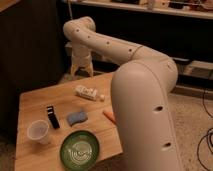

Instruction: Move the arm in a circular motion

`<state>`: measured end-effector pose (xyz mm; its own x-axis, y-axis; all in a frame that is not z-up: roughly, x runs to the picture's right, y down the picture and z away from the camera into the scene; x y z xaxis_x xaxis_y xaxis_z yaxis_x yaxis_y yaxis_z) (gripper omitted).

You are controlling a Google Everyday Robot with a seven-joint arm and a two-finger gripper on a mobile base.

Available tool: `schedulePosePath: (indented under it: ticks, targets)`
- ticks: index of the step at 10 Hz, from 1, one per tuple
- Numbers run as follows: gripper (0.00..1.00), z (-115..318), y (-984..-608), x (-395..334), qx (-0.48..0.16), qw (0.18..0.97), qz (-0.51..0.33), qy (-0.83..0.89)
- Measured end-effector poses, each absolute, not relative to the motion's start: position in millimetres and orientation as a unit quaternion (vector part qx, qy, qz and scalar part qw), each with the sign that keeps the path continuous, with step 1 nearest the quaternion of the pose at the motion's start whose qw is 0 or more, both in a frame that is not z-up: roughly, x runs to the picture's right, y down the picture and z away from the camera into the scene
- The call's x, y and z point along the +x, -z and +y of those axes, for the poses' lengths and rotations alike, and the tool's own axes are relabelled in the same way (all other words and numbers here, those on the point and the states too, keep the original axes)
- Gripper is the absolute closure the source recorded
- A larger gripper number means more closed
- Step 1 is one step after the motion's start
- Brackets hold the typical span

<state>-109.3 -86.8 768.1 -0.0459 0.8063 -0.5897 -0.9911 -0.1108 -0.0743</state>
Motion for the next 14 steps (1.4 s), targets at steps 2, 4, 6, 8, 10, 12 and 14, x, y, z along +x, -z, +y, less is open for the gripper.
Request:
schedulePosePath:
  ticks: [2, 4, 6, 8, 10, 12, 14]
  targets:
    - [0.35, -77.7, -770.2, -52.1, -0.241, 0.608, 0.189, -0.733]
    - [0.35, -44.5, -763.0, 20.5, -0.223, 0.562, 0.200, -0.771]
    - [0.35, -9.8, -752.9, 57.9, -0.212, 0.532, 0.210, -0.792]
    - [0.35, 31.2, -734.9, 85.8, -0.211, 0.515, 0.221, -0.801]
    - [0.35, 55.8, -718.8, 93.8, -0.216, 0.517, 0.225, -0.797]
    - [0.35, 72.2, -701.9, 79.7, -0.229, 0.541, 0.222, -0.778]
    - [0.35, 79.2, -690.0, 48.0, -0.254, 0.568, 0.210, -0.754]
